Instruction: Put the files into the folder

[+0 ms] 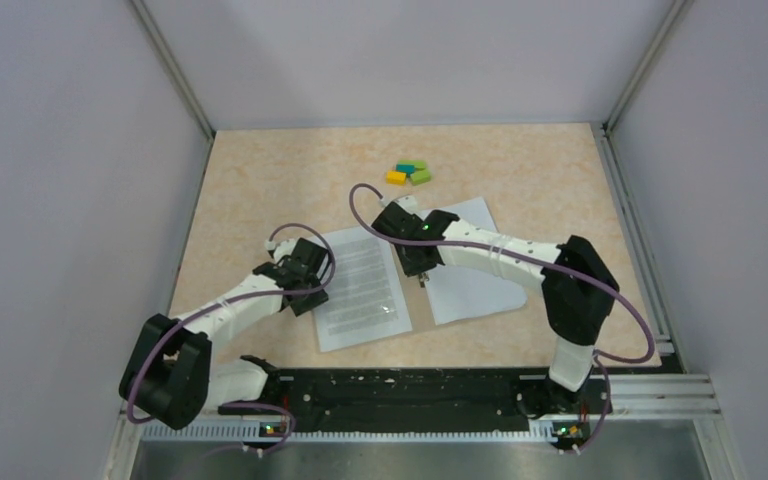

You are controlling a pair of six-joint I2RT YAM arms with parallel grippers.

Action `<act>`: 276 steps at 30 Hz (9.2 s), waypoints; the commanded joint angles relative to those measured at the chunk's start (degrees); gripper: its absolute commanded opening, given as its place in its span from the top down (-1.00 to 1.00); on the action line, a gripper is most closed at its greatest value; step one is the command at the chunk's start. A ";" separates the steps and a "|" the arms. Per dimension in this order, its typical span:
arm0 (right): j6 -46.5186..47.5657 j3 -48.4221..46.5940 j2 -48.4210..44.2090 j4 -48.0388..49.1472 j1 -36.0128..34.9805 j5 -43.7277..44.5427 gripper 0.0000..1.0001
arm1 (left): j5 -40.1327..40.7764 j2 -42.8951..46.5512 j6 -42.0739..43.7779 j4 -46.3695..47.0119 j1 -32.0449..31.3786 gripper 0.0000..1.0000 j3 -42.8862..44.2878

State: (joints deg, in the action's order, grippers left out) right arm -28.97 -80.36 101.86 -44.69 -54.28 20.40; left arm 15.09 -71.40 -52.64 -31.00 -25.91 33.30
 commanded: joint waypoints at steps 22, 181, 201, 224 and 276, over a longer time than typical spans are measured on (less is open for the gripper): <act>3.22 -7.53 6.52 -3.13 -2.21 5.89 0.78 | -1.26 -3.31 -1.78 2.18 0.75 0.22 -2.90; -3.25 24.74 0.83 11.02 5.23 2.87 1.00 | -10.57 -19.26 -8.22 1.28 1.65 -0.13 10.45; -3.69 25.62 2.59 12.55 5.22 0.81 1.00 | -10.86 -19.98 -8.35 1.33 2.01 -0.12 10.21; -1.86 20.53 -4.37 12.86 5.19 -6.03 1.00 | -12.06 -20.26 -6.63 2.05 2.01 -0.10 11.10; 3.54 9.87 6.11 16.42 6.35 3.09 0.27 | -24.48 5.23 12.67 -0.40 15.12 -0.63 6.03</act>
State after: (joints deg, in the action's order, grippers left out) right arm -25.50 -69.04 106.59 -29.58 -48.47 22.63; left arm -8.25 -66.89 -40.47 -33.56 -11.22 40.27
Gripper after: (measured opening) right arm 0.386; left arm 0.812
